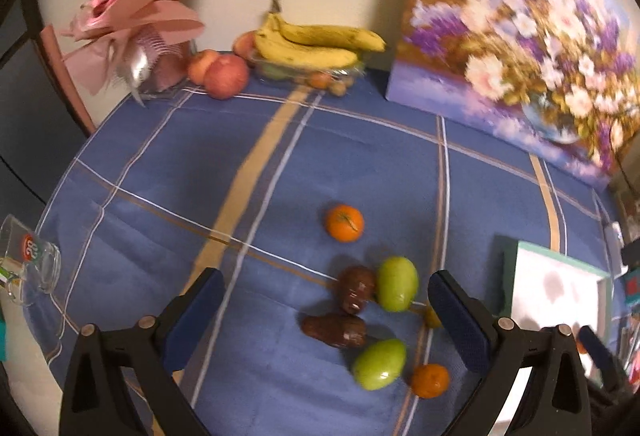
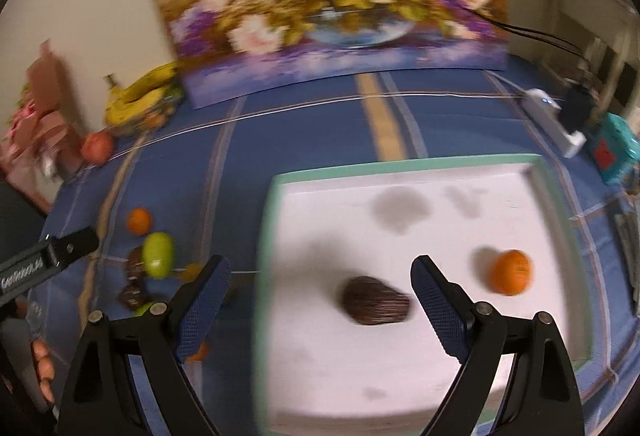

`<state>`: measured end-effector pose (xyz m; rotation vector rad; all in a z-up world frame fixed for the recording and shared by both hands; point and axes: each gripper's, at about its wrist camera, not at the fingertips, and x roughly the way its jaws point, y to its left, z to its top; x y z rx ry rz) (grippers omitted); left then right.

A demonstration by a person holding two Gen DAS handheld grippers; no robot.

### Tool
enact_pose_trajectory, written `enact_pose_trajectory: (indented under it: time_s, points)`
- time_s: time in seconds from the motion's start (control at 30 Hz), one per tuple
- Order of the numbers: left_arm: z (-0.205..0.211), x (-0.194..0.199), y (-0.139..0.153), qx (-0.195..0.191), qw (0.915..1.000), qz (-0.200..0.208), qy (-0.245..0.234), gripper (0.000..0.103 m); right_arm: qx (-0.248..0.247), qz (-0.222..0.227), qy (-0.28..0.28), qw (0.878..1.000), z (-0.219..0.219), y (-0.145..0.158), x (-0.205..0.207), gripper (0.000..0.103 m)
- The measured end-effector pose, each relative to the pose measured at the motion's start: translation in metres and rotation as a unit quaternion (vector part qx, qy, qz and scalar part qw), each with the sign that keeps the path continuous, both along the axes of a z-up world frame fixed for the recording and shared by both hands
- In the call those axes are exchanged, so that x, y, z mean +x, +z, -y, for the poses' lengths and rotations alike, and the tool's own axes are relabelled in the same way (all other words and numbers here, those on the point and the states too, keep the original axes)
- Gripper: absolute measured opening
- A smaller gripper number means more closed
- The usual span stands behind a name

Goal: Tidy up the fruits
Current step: 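Open the left tool to drop the date while the right tool releases the orange in the tray, then grasp a second brown date with the left tool while the right tool grasps another mandarin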

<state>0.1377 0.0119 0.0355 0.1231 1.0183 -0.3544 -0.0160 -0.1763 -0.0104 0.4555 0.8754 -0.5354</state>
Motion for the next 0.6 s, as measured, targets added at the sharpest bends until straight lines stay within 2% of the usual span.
enact_pose_trajectory:
  time_s: [0.3,0.5,0.6]
  points:
    - [-0.037,0.016,0.014,-0.007,0.9999,-0.002,0.007,0.103,0.014,0.035,0.070,0.997,-0.047,0.013,0.027,0.092]
    - [-0.047,0.023,0.001,-0.038,0.9981,-0.045,0.016,0.103,0.003,0.030,0.104,0.994,-0.069,0.018,0.036,0.092]
    - [-0.040,0.023,-0.008,-0.039,0.9975,-0.058,0.009,0.103,0.000,0.015,0.111,0.994,-0.072,0.013,0.039,0.092]
